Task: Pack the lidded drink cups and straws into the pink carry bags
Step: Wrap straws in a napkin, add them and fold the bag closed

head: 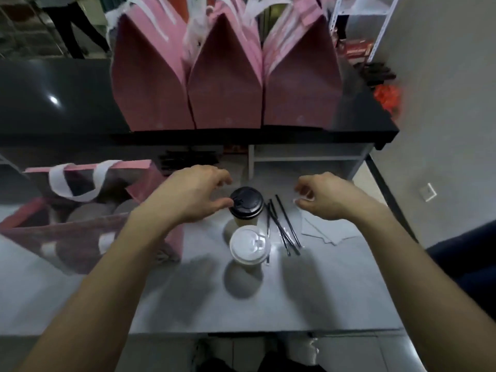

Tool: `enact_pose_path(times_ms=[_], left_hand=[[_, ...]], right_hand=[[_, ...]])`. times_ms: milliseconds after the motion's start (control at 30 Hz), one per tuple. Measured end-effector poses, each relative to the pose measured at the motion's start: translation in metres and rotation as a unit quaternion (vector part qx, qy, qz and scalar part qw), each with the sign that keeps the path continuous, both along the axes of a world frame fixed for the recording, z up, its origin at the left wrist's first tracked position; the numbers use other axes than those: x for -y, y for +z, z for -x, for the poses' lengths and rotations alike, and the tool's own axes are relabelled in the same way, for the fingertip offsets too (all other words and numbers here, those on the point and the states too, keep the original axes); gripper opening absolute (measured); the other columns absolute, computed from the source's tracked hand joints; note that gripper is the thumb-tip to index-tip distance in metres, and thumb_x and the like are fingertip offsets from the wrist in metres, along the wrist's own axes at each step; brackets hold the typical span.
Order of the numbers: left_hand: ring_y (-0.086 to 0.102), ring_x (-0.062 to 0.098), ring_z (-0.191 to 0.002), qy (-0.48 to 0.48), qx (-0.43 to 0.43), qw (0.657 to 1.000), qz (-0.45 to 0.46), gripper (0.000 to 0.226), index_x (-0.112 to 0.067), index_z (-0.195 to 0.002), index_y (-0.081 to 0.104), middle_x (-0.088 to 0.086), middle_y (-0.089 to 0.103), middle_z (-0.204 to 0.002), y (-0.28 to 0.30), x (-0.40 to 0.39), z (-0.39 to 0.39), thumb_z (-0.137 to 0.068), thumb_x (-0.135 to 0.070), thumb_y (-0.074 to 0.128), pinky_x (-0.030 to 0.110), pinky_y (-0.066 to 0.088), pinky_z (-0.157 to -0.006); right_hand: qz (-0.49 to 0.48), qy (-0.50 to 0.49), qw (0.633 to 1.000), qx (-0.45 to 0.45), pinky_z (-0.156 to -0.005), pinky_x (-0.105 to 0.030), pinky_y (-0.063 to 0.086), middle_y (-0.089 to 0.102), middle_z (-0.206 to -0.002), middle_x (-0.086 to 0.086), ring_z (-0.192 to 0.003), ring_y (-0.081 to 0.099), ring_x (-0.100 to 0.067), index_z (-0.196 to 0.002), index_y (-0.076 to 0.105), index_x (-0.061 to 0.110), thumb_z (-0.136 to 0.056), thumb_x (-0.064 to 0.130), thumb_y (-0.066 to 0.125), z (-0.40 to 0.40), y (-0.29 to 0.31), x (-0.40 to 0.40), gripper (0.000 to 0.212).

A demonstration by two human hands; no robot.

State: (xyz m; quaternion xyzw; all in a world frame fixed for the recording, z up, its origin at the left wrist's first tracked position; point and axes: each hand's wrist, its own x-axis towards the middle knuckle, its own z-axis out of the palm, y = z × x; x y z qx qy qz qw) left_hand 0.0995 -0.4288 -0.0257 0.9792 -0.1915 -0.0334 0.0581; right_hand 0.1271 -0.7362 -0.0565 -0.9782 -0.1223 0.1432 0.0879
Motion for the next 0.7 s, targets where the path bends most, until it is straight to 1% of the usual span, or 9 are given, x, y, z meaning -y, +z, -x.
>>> enact_pose_path(times_ms=[133, 200, 300, 367, 433, 500, 533, 600, 700], left_hand=[[0.065, 0.022, -0.120, 0.021, 0.012, 0.999, -0.040, 0.045, -0.035, -0.139, 0.062, -0.006, 0.066, -0.134, -0.026, 0.036, 0.003, -0.101, -0.058, 0.065, 0.042, 0.055, -0.095], [0.065, 0.022, -0.120, 0.038, 0.016, 0.998, -0.048, 0.045, -0.036, -0.141, 0.061, -0.008, 0.066, -0.133, -0.036, 0.044, 0.005, -0.101, -0.058, 0.064, 0.039, 0.052, -0.090], [0.066, 0.021, -0.117, 0.064, 0.019, 0.997, -0.037, 0.047, -0.035, -0.142, 0.062, -0.008, 0.067, -0.131, -0.047, 0.049, 0.012, -0.100, -0.057, 0.066, 0.038, 0.049, -0.086], [0.066, 0.020, -0.115, 0.077, 0.017, 0.997, -0.027, 0.047, -0.035, -0.141, 0.062, -0.009, 0.068, -0.131, -0.052, 0.050, 0.019, -0.100, -0.056, 0.067, 0.038, 0.051, -0.086], [0.067, 0.018, -0.116, 0.088, 0.014, 0.996, -0.015, 0.047, -0.035, -0.141, 0.063, -0.011, 0.068, -0.133, -0.056, 0.049, 0.026, -0.100, -0.057, 0.067, 0.040, 0.054, -0.090], [0.068, 0.017, -0.118, 0.099, 0.009, 0.995, -0.003, 0.048, -0.035, -0.142, 0.063, -0.011, 0.068, -0.135, -0.059, 0.047, 0.033, -0.100, -0.057, 0.067, 0.043, 0.056, -0.094], [0.068, 0.017, -0.118, 0.102, 0.005, 0.995, 0.002, 0.048, -0.035, -0.143, 0.063, -0.011, 0.067, -0.136, -0.060, 0.046, 0.035, -0.100, -0.057, 0.067, 0.044, 0.056, -0.095], [0.068, 0.016, -0.118, 0.104, -0.002, 0.995, 0.011, 0.048, -0.034, -0.142, 0.064, -0.010, 0.068, -0.136, -0.062, 0.045, 0.039, -0.101, -0.056, 0.067, 0.046, 0.057, -0.097], [0.067, 0.015, -0.117, 0.106, 0.003, 0.994, 0.028, 0.045, -0.033, -0.139, 0.066, -0.011, 0.069, -0.133, -0.063, 0.047, 0.042, -0.100, -0.056, 0.067, 0.045, 0.056, -0.097]], right_hand=[[-0.007, -0.050, 0.999, 0.001, -0.092, -0.038, 0.057, 0.076, -0.119, -0.001, -0.111, 0.069, -0.028, -0.129, 0.070, 0.025, -0.097, 0.041, 0.067, 0.007, -0.056, 0.025, 0.036], [-0.023, -0.073, 0.997, -0.004, -0.091, -0.039, 0.058, 0.077, -0.115, -0.007, -0.108, 0.070, -0.032, -0.125, 0.071, 0.019, -0.097, 0.041, 0.068, 0.008, -0.085, 0.016, 0.036], [-0.048, -0.100, 0.994, -0.023, -0.077, -0.037, 0.055, 0.072, -0.098, -0.009, -0.097, 0.070, -0.034, -0.105, 0.068, 0.011, -0.098, 0.045, 0.070, 0.007, -0.124, -0.009, 0.035], [-0.056, -0.118, 0.991, -0.035, -0.068, -0.034, 0.048, 0.063, -0.083, -0.005, -0.085, 0.067, -0.031, -0.086, 0.058, 0.013, -0.096, 0.047, 0.075, 0.006, -0.143, -0.021, 0.039], [-0.055, -0.128, 0.989, -0.048, -0.069, -0.033, 0.048, 0.065, -0.088, -0.007, -0.086, 0.068, -0.031, -0.082, 0.053, 0.013, -0.094, 0.036, 0.078, 0.004, -0.157, -0.026, 0.036], [-0.056, -0.146, 0.986, -0.054, -0.071, -0.033, 0.050, 0.069, -0.099, -0.011, -0.092, 0.070, -0.033, -0.085, 0.054, 0.012, -0.093, 0.017, 0.073, 0.003, -0.166, -0.026, 0.021], [-0.062, -0.158, 0.984, -0.054, -0.069, -0.033, 0.050, 0.070, -0.099, -0.012, -0.090, 0.070, -0.033, -0.082, 0.053, 0.011, -0.091, 0.011, 0.070, 0.002, -0.169, -0.024, 0.019], [-0.078, -0.174, 0.980, -0.062, -0.064, -0.032, 0.048, 0.069, -0.092, -0.012, -0.083, 0.067, -0.032, -0.076, 0.051, 0.012, -0.086, 0.008, 0.069, 0.001, -0.174, -0.020, 0.021], [-0.109, -0.201, 0.971, -0.074, -0.058, -0.030, 0.045, 0.070, -0.089, -0.012, -0.081, 0.070, -0.033, -0.080, 0.058, 0.009, -0.083, 0.011, 0.072, 0.001, -0.177, -0.014, 0.014]])
